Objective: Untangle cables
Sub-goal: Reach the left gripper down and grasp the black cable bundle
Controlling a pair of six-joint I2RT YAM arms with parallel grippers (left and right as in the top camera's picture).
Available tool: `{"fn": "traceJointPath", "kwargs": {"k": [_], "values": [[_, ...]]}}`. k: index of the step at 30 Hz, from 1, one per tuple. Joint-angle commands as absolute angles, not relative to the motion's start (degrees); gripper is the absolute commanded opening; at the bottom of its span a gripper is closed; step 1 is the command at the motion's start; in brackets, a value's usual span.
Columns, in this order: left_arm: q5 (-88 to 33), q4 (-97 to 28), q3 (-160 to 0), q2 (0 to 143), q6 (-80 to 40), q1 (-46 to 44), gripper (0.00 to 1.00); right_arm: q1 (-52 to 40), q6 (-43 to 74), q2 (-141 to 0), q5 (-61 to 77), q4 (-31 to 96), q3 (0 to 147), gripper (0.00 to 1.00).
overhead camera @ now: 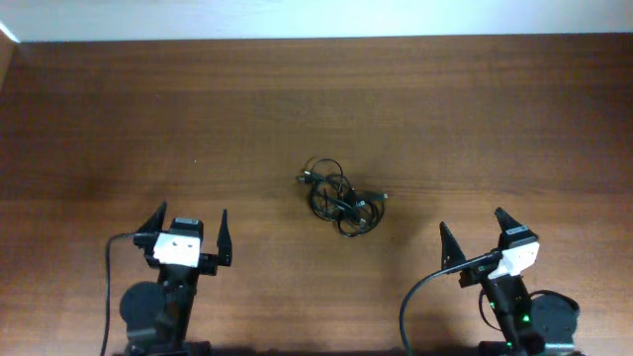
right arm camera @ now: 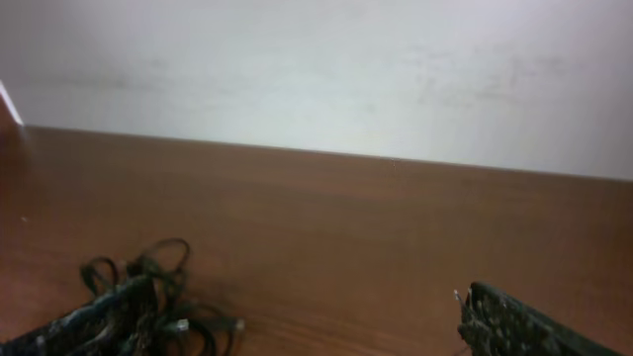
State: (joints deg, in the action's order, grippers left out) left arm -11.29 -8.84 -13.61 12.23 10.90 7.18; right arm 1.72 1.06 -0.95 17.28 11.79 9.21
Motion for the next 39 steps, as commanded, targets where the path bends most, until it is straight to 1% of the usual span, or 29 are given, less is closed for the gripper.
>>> {"fn": "traceJointPath", "kwargs": {"k": [1, 4, 7, 13, 14, 17, 20, 22, 25, 26, 28, 29, 30, 32, 33, 34, 36, 39], "values": [[-16.4, -11.9, -20.8, 18.9, 10.4, 7.0, 0.99, 1.5, 0.9, -1.4, 18.5, 14.3, 15.2, 0.99], [-19.4, -16.6, -28.3, 25.5, 10.4, 7.0, 0.99, 1.5, 0.8, -4.2, 19.1, 17.8, 21.7, 0.99], [-23.1, -25.1, -40.1, 35.0, 10.4, 7.0, 0.99, 1.5, 0.8, -13.0, 20.2, 22.7, 31.6, 0.99], [-23.7, -40.9, -62.5, 50.3, 10.4, 6.9, 0.99, 1.5, 0.8, -35.5, 22.5, 38.8, 55.2, 0.99], [-23.8, -46.4, -68.3, 55.4, 10.4, 6.9, 0.99, 1.5, 0.8, -41.2, 22.5, 43.8, 61.6, 0.99], [-26.0, -55.3, -76.6, 63.1, 10.4, 6.9, 0.99, 1.5, 0.8, -49.4, 22.5, 50.3, 70.4, 0.99], [-31.6, -56.6, -79.4, 68.8, 10.3, 6.9, 0.99, 1.5, 0.8, -54.8, 22.9, 52.1, 74.5, 0.99], [-36.8, -56.6, -79.4, 70.9, 10.3, 6.9, 0.99, 1.5, 0.9, -56.6, 23.9, 52.1, 74.6, 0.99], [-44.2, -55.6, -79.4, 73.7, 9.6, 6.9, 0.99, 1.5, 0.8, -59.3, 29.8, 53.6, 74.6, 0.99], [-44.3, -55.7, -79.4, 76.0, 4.1, 6.5, 0.95, 1.5, 0.9, -60.6, 31.4, 54.3, 74.5, 0.99], [-44.3, -56.8, -79.4, 79.4, -3.1, 4.1, 0.79, 1.5, 0.8, -63.1, 35.1, 54.3, 74.5, 0.99], [-43.4, -56.8, -79.4, 80.8, -5.5, 2.2, 0.78, 1.5, 0.8, -64.2, 35.5, 54.3, 74.5, 0.99], [-39.9, -56.7, -79.4, 82.1, -8.0, -0.3, 0.75, 1.5, 0.8, -65.3, 35.6, 54.5, 74.5, 0.99], [-27.1, -57.0, -79.4, 84.8, -16.3, -6.1, 0.73, 1.5, 0.9, -67.3, 35.6, 55.2, 74.5, 0.99], [-23.9, -57.0, -79.4, 86.0, -18.8, -8.6, 0.72, 1.5, 0.9, -67.9, 35.6, 55.6, 74.5, 0.99], [-21.8, -57.0, -79.4, 86.9, -20.6, -10.5, 0.72, 1.5, 0.9, -68.3, 35.6, 56.1, 74.5, 0.99], [-17.5, -56.7, -79.4, 90.3, -29.0, -15.6, 0.71, 1.5, 0.8, -68.9, 35.6, 57.0, 74.5, 0.99], [-17.3, -54.5, -79.4, 95.7, -39.2, -19.8, 0.71, 1.5, 0.8, -68.9, 35.6, 57.1, 74.5, 0.99]]}}
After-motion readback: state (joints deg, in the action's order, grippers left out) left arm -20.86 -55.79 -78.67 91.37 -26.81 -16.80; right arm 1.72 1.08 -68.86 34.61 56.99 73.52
